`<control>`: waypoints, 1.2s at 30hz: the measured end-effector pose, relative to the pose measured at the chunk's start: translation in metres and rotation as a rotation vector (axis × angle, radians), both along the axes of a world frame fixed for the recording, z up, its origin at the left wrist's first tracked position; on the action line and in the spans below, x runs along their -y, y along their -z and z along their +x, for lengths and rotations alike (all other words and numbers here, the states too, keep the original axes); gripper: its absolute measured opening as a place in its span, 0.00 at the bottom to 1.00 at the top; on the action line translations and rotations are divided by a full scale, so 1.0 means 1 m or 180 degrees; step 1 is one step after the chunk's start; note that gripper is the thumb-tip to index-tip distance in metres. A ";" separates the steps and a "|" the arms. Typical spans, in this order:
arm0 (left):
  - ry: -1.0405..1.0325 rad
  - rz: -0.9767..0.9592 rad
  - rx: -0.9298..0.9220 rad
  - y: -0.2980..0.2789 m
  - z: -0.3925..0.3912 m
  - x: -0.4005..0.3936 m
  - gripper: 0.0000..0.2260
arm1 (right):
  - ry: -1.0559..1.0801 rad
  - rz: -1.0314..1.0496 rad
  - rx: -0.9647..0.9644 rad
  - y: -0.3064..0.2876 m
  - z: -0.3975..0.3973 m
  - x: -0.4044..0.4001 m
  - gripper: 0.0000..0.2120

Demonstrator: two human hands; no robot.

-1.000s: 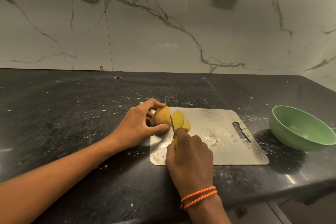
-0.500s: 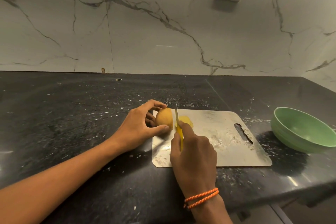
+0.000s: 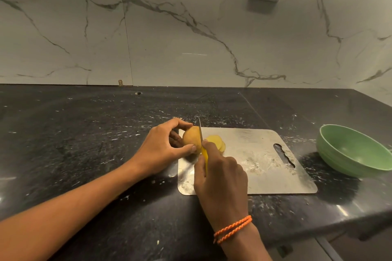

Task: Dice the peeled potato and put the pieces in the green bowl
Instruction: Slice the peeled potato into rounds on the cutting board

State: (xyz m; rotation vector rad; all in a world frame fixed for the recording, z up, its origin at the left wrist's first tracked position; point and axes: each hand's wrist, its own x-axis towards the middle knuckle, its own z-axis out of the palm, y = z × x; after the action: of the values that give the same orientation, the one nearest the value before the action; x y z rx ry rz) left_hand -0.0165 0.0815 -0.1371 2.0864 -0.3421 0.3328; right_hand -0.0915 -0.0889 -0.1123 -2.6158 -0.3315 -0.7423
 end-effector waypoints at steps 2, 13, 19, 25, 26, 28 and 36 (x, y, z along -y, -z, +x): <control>-0.0027 0.0023 0.0003 0.001 0.001 -0.001 0.24 | 0.0021 -0.0038 -0.0028 0.002 0.002 -0.001 0.21; -0.0062 0.0111 -0.0023 0.001 0.002 0.001 0.24 | -0.0152 -0.0132 -0.0798 0.004 0.006 0.008 0.14; -0.0057 -0.0045 -0.0146 0.003 0.006 0.000 0.21 | 0.0150 0.0681 -0.1058 0.009 0.010 0.014 0.13; 0.0012 -0.0712 -0.0540 0.002 0.009 -0.005 0.18 | 0.0280 0.1143 -0.1170 0.010 0.015 0.017 0.12; 0.0000 -0.0745 -0.0529 0.002 0.008 -0.005 0.19 | 0.0288 0.1128 -0.1113 0.010 0.016 0.017 0.12; -0.0030 -0.0476 -0.0363 0.002 0.006 -0.004 0.20 | 0.0287 0.1074 -0.0967 0.011 0.017 0.018 0.12; -0.0007 -0.0037 -0.0043 0.000 0.001 0.001 0.26 | 0.0131 0.0488 -0.0043 0.004 0.006 0.007 0.14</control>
State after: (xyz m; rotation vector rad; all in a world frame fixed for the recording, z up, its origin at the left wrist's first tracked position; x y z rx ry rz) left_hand -0.0154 0.0801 -0.1369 2.0768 -0.3290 0.3213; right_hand -0.0857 -0.0963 -0.1163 -2.4884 -0.2086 -0.7332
